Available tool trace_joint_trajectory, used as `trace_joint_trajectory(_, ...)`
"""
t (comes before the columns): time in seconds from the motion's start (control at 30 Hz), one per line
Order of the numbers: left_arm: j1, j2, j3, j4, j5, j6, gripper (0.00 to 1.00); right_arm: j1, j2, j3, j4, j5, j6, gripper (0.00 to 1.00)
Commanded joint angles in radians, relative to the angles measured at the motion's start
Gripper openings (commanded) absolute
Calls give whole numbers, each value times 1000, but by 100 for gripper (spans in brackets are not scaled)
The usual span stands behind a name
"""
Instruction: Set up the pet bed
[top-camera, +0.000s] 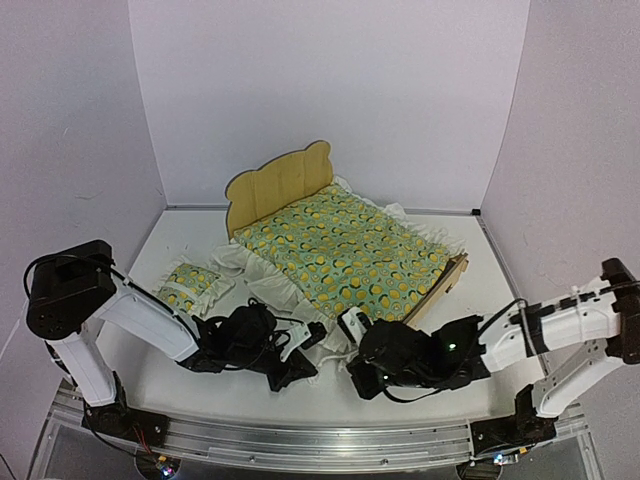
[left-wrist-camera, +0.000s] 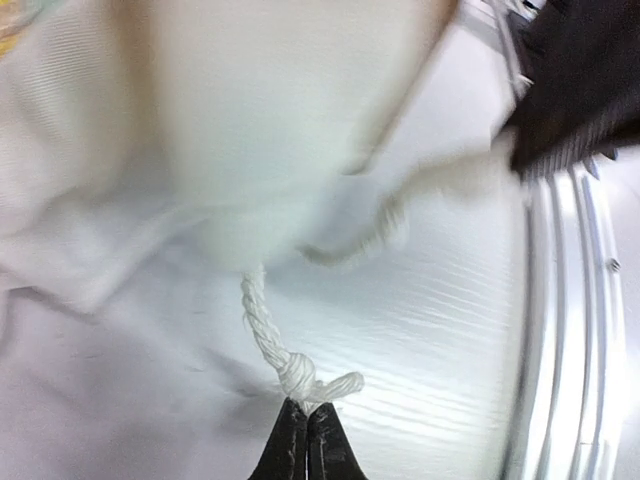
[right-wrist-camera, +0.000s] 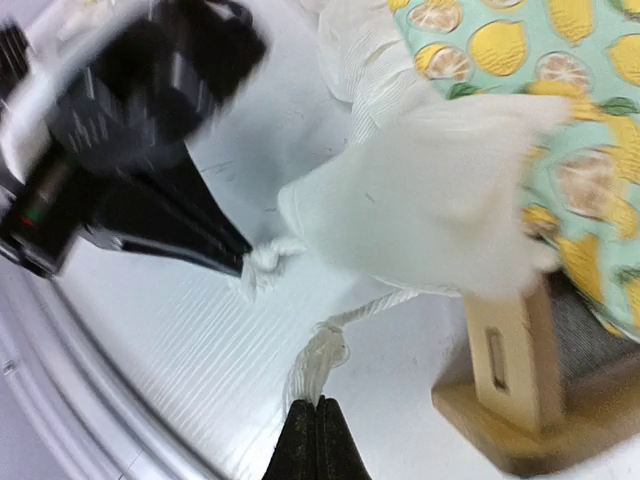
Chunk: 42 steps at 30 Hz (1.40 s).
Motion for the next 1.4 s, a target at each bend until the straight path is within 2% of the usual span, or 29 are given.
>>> trace_joint_trajectory(0.0,-77,4,33,27,27,25,0,-5,-151,-44,-132,-61,12,0)
trace_joint_trajectory(0.1,-106,-16,24,33,40,41,4,-5,-189,-33,-222,-30,7,0)
trace_joint_trajectory(0.2,-109,-67,7,43,85,42,12,-5,-245,-46,-249,-23,8,0)
trace_joint_trajectory(0.27,-110,-92,0,48,101,32,22,-5,-282,-43,-290,-2,7,0)
trace_joint_trajectory(0.37,-108,-122,-10,94,80,1,42,-5,-319,-41,-298,4,-19,0)
trace_joint_trajectory(0.43,-108,-114,3,152,25,-43,46,-5,-312,-34,-297,9,-29,0)
trace_joint_trajectory(0.5,-103,-73,58,163,-6,-77,43,-5,-303,-30,-284,7,-44,0)
trace_joint_trajectory(0.63,-94,37,171,180,-59,-162,27,-5,-296,-18,-255,39,-46,0)
trace_joint_trajectory(0.8,-97,103,185,246,-223,-217,17,-5,-284,-19,-199,37,-47,0)
trace_joint_trajectory(0.93,-98,101,165,275,-322,-215,17,-5,-284,-29,-183,33,-45,0)
trace_joint_trajectory(1.1,-98,118,187,287,-327,-192,23,-5,-281,-24,-180,36,-50,0)
trace_joint_trajectory(1.37,-98,136,205,290,-300,-173,12,-14,-230,18,-180,88,-39,0)
